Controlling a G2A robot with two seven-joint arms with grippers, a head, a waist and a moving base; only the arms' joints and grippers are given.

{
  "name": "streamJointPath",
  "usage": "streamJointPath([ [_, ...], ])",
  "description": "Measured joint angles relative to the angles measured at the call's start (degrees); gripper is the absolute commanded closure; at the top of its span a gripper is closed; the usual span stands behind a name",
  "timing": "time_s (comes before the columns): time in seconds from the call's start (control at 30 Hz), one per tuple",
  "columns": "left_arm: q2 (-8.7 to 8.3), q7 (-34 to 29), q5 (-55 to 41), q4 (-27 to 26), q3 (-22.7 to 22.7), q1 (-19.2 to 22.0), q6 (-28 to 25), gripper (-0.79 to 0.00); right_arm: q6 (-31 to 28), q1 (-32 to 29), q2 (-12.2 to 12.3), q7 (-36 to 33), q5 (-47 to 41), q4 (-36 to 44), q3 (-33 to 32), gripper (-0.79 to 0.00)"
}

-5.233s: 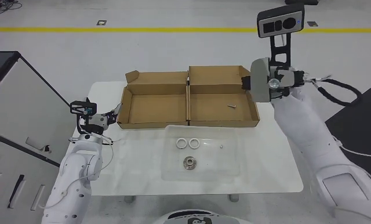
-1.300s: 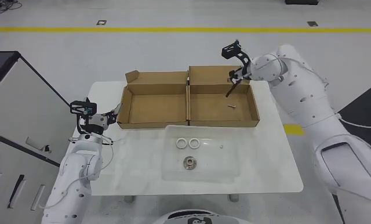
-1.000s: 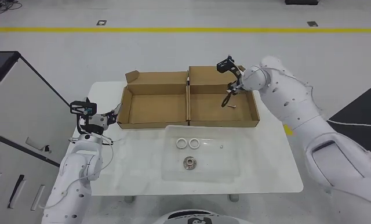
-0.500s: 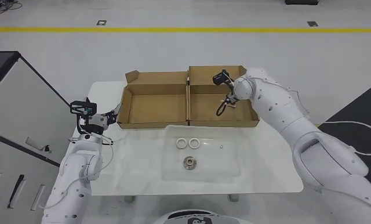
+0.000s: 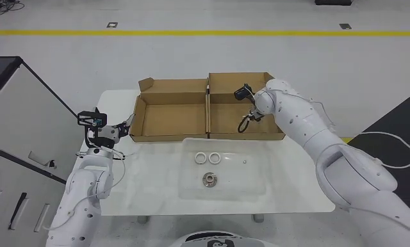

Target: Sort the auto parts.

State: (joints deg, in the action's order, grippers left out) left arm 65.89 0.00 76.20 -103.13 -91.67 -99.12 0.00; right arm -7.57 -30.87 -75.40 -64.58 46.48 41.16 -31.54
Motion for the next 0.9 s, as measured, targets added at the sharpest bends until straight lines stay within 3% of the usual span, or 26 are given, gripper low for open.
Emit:
streamJointPath([
  [0.1,0.00,0.00,0.00,0.00,0.00,0.00,0.00,-0.785,-0.31,0.11,-0.50,0.13,0.38,-1.35,0.26,-0.018],
  [0.17,0.00,0.00,0.00,0.00,0.00,0.00,0.00,-0.785,-0.60,0.26,-0.85,0.17,0.27,-2.19,0.30,-0.219],
  [0.3,0.00,0.00,0.00,0.00,0.00,0.00,0.00,-0.785,-1.07,0.50,-1.44,0.14,0.18,-3.26,0.36,-0.413],
  [0.33,0.00,0.00,0.00,0.00,0.00,0.00,0.00,-0.785,-1.16,0.56,-1.55,0.17,0.17,-3.47,0.35,-0.526],
  [0.4,0.00,0.00,0.00,0.00,0.00,0.00,0.00,-0.785,-1.35,0.71,-1.79,0.34,0.19,-3.87,0.27,-0.576],
  [0.6,0.00,0.00,0.00,0.00,0.00,0.00,0.00,-0.785,-2.02,1.42,-1.99,1.58,0.27,-4.29,-0.63,-0.600],
  [0.7,0.00,0.00,0.00,0.00,0.00,0.00,0.00,-0.785,-2.56,2.02,-1.69,1.89,0.49,-3.39,-1.51,-0.785],
  [0.9,0.00,0.00,0.00,0.00,0.00,0.00,0.00,-0.785,-5.51,2.87,0.40,0.54,0.80,2.42,-5.11,-0.785],
])
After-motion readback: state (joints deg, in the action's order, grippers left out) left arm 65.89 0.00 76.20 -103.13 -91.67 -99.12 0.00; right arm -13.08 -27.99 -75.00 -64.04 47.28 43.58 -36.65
